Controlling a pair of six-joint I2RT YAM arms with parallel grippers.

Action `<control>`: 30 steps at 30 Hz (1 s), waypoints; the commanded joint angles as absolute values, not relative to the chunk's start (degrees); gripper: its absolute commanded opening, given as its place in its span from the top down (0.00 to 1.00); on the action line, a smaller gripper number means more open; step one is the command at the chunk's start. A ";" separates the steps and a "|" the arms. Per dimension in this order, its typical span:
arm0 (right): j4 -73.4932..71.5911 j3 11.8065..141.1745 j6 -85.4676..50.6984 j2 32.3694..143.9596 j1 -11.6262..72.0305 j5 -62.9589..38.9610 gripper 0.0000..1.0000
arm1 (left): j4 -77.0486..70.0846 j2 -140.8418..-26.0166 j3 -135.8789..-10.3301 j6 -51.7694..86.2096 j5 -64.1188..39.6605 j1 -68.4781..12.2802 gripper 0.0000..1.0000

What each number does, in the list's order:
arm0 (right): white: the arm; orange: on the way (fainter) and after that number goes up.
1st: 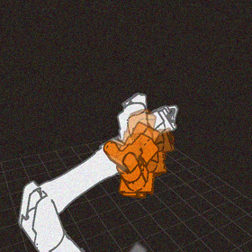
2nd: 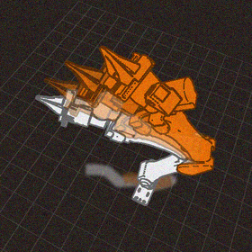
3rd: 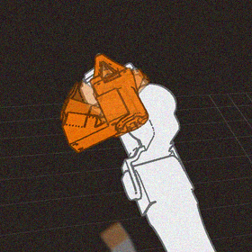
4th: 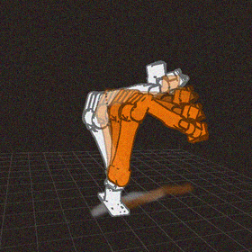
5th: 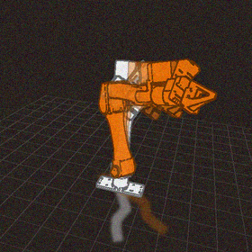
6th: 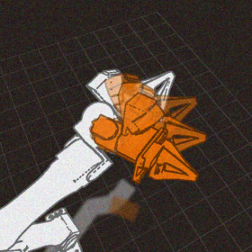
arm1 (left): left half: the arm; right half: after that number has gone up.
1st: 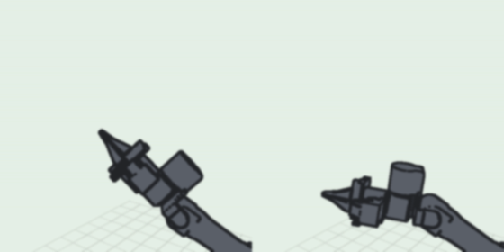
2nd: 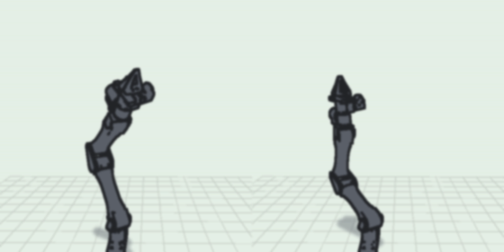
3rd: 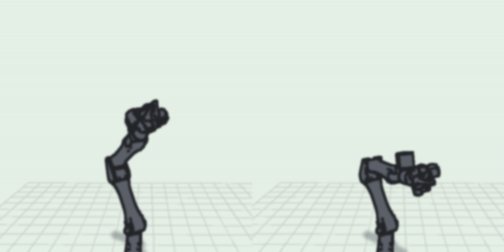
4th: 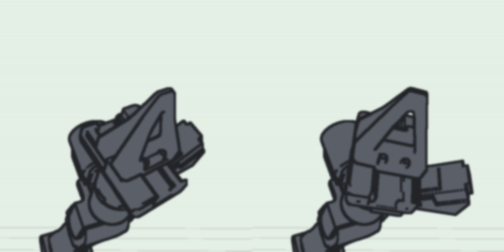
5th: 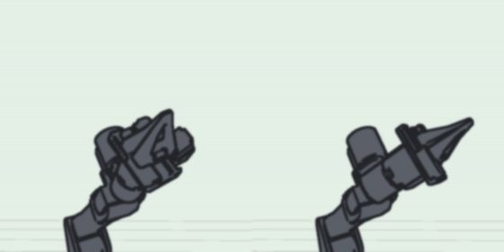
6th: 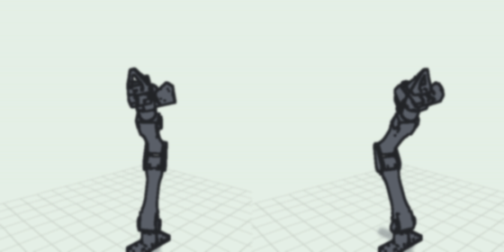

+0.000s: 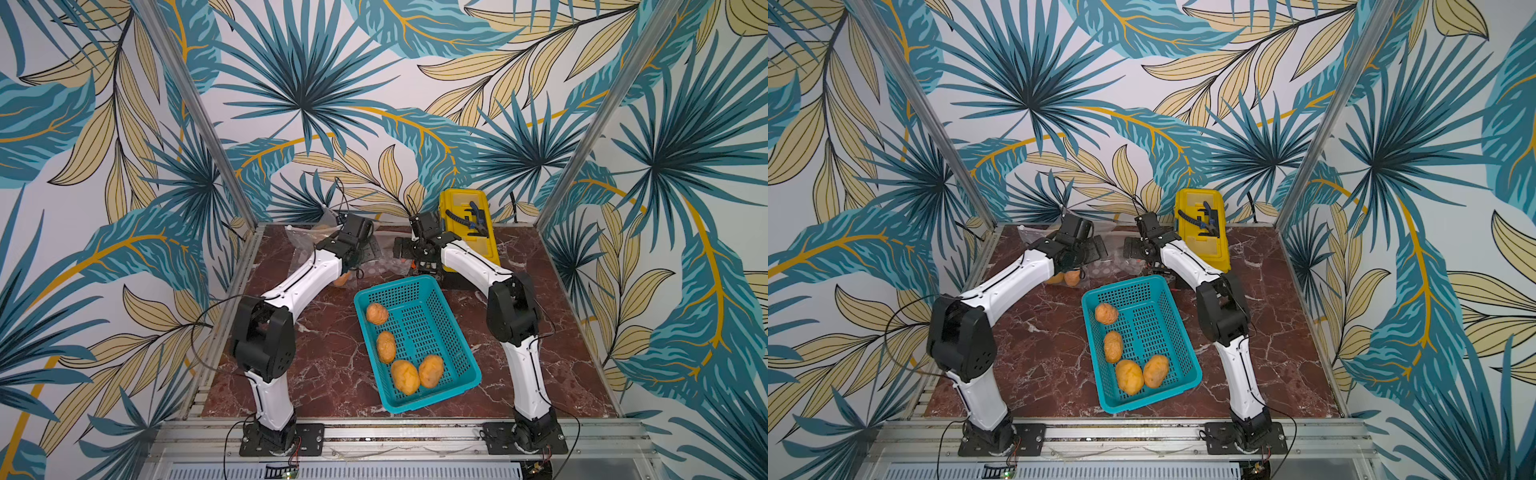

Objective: Put the potatoes into a zipper bag and zip it
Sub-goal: Pick up the zipper food storage bag at the center of the board.

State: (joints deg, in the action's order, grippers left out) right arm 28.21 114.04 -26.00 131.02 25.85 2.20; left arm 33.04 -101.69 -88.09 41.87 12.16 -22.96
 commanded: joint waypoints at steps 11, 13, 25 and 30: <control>23.98 117.49 -37.47 138.38 23.86 -11.06 0.01 | 24.28 -84.02 -71.27 43.78 11.99 -22.71 0.03; 23.25 117.57 -38.51 138.68 23.74 -11.20 0.00 | 23.96 -82.05 -69.88 43.57 12.10 -22.72 0.03; 21.22 119.22 -40.99 140.09 22.24 -15.06 0.83 | 22.94 -76.78 -65.94 42.86 10.57 -22.68 0.03; 22.17 118.48 -38.12 136.07 22.23 -12.66 0.99 | 22.94 -73.79 -64.22 42.47 9.50 -22.71 0.03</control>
State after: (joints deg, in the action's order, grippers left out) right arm 22.11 118.30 -39.88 139.06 22.11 -13.63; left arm 23.79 -76.47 -65.08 43.27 10.57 -22.65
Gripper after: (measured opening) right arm 0.050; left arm 0.975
